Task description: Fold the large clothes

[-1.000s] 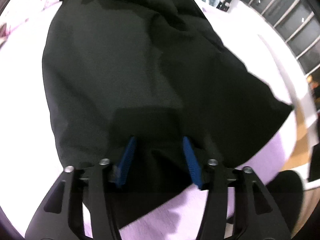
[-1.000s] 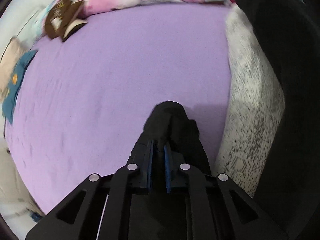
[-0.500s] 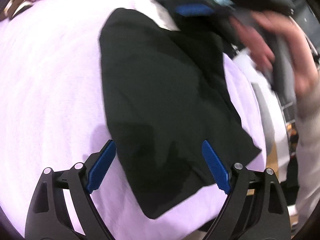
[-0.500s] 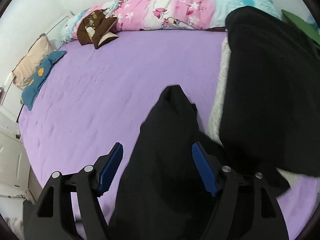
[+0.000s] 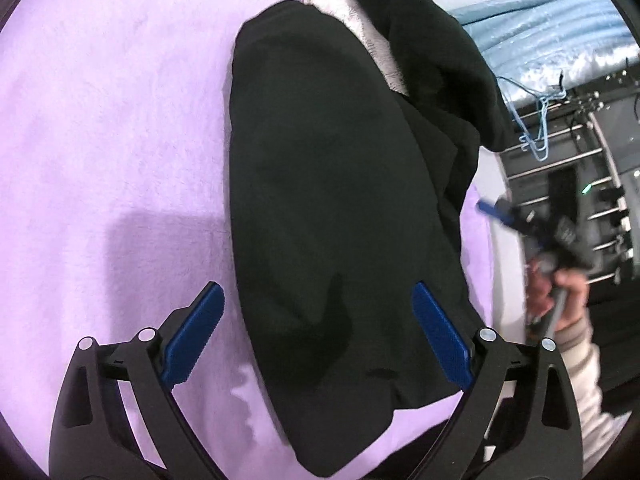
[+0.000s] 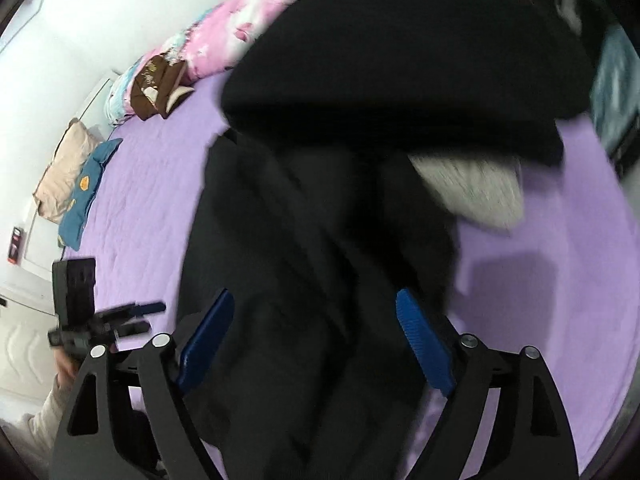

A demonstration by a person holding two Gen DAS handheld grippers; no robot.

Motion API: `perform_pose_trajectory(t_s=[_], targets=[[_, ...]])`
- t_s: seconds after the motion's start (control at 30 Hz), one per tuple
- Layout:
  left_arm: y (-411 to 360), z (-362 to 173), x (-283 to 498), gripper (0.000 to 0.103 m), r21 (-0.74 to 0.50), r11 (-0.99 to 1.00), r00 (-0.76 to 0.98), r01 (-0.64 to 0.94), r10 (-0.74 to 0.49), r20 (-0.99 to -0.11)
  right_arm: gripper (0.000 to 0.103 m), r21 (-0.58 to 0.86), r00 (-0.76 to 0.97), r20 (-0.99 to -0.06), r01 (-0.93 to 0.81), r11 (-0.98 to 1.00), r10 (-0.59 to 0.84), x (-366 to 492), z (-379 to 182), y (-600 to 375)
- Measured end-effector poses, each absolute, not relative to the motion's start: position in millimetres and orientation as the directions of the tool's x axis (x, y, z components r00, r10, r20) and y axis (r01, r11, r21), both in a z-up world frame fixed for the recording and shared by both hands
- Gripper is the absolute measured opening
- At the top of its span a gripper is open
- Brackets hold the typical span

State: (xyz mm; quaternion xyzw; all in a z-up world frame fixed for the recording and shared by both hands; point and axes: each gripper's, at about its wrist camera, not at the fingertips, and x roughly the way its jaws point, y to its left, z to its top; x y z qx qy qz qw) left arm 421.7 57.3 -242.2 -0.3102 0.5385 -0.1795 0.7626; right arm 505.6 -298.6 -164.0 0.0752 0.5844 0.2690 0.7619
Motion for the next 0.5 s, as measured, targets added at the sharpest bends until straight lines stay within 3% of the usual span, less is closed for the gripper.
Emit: perform_pose_trajectory(t_s=[0.37,0.5], targets=[[57,-284,440,0.091,-0.798,0.594,0.323,-0.107,-0.738,-0.592,0.085,0.676,0.037,-0.718,-0.197,0.71,0.695,515,-253,-346],[57,-294,441,0.092,-0.827,0.55,0.323,-0.118,-0.766,-0.556,0.094,0.752,0.042,-0.636,-0.193,0.63,0.771,513,-262,-349]])
